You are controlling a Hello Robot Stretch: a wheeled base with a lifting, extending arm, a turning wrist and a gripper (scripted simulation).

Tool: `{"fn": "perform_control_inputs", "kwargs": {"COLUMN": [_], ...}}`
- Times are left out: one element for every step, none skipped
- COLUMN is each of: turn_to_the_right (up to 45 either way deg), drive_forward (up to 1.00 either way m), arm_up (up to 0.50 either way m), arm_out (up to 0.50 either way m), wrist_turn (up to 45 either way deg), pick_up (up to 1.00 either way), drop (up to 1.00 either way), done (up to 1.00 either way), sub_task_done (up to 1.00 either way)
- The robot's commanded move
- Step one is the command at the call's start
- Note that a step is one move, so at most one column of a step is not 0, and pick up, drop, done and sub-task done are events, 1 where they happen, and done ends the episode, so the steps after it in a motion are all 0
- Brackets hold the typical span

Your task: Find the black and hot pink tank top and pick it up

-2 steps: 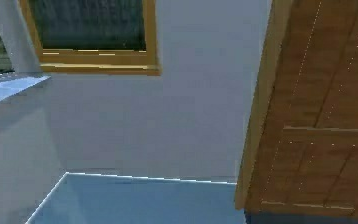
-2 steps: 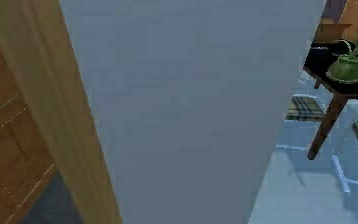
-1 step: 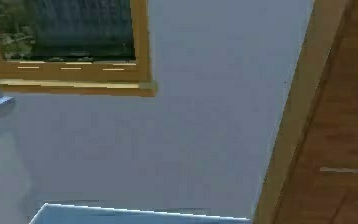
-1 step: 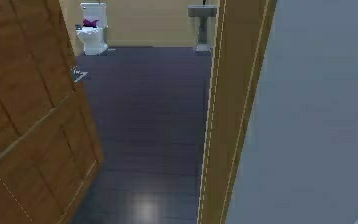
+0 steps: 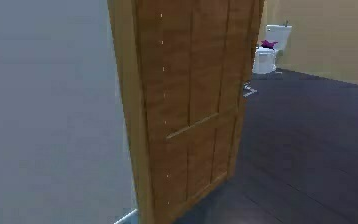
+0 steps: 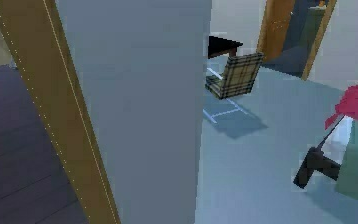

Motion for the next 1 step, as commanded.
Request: {"fn": "perform_control_inputs", "kwargs": {"turn_to_the_right": [30.0], "drive_forward": [0.00], "arm_up": [0.00], "arm_out": [0.00], "wrist_turn": [0.0], "pick_up": [0.00], "drop": [0.00], "done": [0.00], "sub_task_done": [0.00]}}
